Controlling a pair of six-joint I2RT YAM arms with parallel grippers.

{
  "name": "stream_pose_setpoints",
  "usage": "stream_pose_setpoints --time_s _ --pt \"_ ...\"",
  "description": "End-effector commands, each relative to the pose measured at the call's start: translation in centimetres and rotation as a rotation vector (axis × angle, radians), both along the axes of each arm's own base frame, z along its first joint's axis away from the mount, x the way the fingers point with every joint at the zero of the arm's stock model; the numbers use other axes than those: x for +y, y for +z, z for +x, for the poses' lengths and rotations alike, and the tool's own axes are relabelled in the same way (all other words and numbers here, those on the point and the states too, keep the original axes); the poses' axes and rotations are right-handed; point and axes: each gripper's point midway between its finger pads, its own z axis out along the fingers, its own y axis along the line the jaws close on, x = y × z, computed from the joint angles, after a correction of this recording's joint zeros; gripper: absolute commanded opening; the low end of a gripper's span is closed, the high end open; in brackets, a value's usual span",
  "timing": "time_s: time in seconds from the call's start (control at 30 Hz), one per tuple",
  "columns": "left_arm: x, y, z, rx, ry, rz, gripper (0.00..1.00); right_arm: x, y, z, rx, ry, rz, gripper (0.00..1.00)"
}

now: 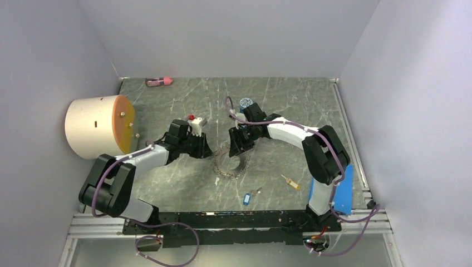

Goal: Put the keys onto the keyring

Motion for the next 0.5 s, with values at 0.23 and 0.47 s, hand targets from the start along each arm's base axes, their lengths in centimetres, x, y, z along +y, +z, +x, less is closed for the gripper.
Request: stream_pose_setpoints --time_s 0.23,0.47 --pt "-0.8 -1.2 -0.2 -0.016 -0.091 0.176 0.29 0.5 1.0 0.7 -0.03 0.0 0.032 0.43" --pt "-0.6 -2.6 -0.1 -0.017 -0.091 0.312 0.32 0.4 0.9 0.5 -0.024 0.0 0.033 0.42"
